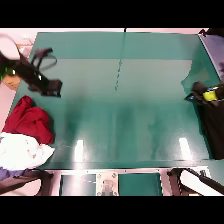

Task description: Fold the shirts.

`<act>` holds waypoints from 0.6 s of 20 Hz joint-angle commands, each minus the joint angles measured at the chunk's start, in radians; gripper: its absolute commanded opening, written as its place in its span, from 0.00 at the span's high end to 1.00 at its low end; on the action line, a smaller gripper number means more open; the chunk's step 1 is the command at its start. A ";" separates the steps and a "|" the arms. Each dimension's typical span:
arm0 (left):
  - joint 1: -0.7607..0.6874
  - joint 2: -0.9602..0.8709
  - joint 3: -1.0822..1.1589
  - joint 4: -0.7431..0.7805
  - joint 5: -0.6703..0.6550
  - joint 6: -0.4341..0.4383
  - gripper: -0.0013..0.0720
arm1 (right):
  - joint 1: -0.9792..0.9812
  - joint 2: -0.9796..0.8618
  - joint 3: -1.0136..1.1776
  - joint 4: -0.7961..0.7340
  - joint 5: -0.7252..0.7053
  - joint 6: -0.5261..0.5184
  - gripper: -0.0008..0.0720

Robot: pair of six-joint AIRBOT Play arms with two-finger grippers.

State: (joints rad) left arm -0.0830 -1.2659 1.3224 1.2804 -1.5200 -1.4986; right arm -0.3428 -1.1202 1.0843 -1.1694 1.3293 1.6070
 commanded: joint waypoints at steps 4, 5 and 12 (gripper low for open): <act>-0.018 0.137 -0.286 -0.032 0.109 -0.020 0.95 | 0.208 0.053 -0.111 0.023 -0.096 -0.012 0.97; -0.018 0.137 -0.286 -0.032 0.119 -0.020 0.95 | 0.209 0.053 -0.111 0.026 -0.096 -0.011 0.97; -0.018 0.137 -0.286 -0.036 0.141 -0.020 0.95 | 0.209 0.053 -0.111 0.026 -0.096 -0.011 0.97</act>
